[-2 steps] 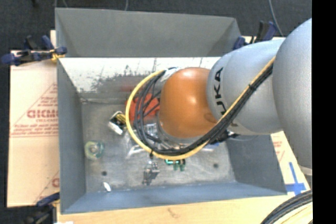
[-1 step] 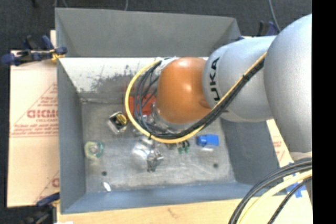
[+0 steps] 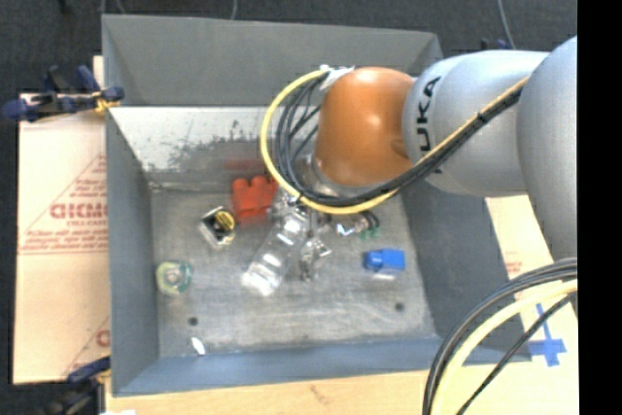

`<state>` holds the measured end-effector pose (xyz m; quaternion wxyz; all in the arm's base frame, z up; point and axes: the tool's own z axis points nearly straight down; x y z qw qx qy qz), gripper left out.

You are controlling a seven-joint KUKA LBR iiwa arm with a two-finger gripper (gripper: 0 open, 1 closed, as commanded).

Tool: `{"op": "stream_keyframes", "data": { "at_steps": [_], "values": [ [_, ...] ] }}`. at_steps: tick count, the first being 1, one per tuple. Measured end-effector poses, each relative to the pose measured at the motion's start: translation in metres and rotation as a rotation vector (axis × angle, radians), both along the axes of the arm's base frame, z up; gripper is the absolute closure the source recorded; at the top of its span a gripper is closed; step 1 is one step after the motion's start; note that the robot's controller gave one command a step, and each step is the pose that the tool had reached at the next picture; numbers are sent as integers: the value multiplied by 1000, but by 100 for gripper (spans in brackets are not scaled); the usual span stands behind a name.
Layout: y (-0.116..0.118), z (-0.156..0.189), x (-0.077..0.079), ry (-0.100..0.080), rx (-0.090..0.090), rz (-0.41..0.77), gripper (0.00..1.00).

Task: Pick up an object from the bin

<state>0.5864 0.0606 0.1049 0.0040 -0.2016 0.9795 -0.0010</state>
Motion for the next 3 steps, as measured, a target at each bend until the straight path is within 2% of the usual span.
{"op": "stream_keyframes", "data": {
  "at_steps": [1, 2, 3],
  "values": [
    [0, -4, -8, 6, 2, -70, 0],
    [-3, -27, -14, -18, 13, -148, 0],
    [-2, -25, -10, -3, 6, -148, 0]
  ]
}}
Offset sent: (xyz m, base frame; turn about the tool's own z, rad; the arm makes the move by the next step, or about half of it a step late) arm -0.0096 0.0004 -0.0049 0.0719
